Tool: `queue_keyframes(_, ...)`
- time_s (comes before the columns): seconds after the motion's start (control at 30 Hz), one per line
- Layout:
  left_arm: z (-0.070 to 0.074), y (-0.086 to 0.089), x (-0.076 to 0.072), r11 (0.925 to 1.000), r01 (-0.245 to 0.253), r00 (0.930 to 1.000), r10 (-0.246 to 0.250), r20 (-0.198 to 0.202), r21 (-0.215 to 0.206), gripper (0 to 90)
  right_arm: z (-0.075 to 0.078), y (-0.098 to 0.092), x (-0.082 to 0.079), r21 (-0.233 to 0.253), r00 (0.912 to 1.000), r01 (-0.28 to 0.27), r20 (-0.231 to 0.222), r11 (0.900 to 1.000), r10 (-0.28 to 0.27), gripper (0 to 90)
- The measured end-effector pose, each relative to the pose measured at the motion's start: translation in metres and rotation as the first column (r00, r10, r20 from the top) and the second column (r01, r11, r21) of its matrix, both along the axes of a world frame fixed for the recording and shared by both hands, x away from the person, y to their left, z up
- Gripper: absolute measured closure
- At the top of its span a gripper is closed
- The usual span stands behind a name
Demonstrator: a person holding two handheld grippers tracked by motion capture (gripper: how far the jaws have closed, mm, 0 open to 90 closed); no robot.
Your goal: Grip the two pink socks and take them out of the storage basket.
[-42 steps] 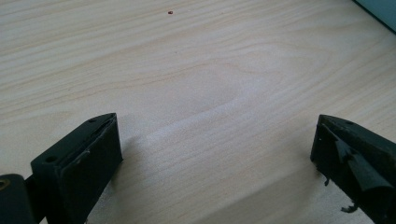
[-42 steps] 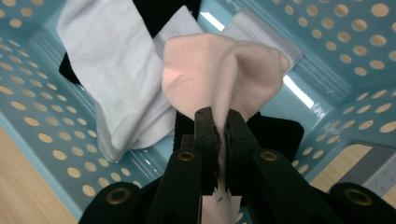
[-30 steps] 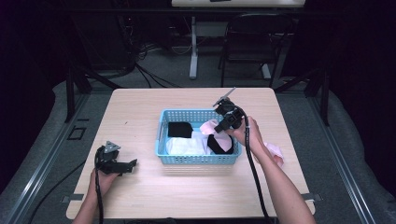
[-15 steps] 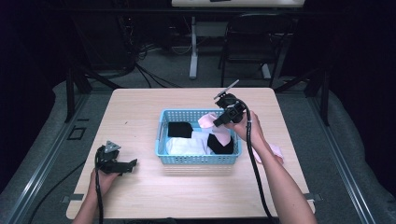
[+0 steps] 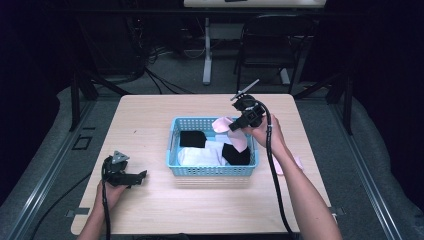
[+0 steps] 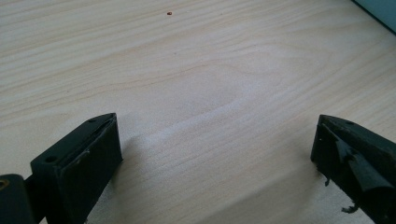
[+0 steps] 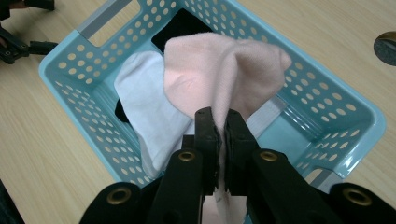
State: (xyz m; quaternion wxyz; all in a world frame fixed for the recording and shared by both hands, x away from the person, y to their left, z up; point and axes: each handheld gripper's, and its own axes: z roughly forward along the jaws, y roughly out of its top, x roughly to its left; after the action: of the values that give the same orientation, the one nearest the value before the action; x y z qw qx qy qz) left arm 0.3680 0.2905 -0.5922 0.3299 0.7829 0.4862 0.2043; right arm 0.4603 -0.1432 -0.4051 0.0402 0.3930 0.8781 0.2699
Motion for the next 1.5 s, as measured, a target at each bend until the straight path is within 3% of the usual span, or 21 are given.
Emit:
queue_keyframes(0.6,0.0,0.0,0.0,1.0,0.0,1.0,0.0,0.0,0.0,1.5,0.031,-0.017,-0.009,0.025,0.9993,0.01,0.035,1.0,-0.011,86.5)
queue_keyframes(1.0,0.0,0.0,0.0,1.0,-0.002,1.0,0.002,0.001,-0.003,1.5,0.051,-0.048,-0.017,0.043,0.9961,0.055,0.066,0.998,-0.058,86.5)
queue_keyframes(1.5,0.0,0.0,0.0,1.0,-0.003,1.0,0.003,0.003,-0.002,1.5,0.058,-0.091,-0.027,0.044,0.9887,0.124,0.078,0.991,-0.127,86.5)
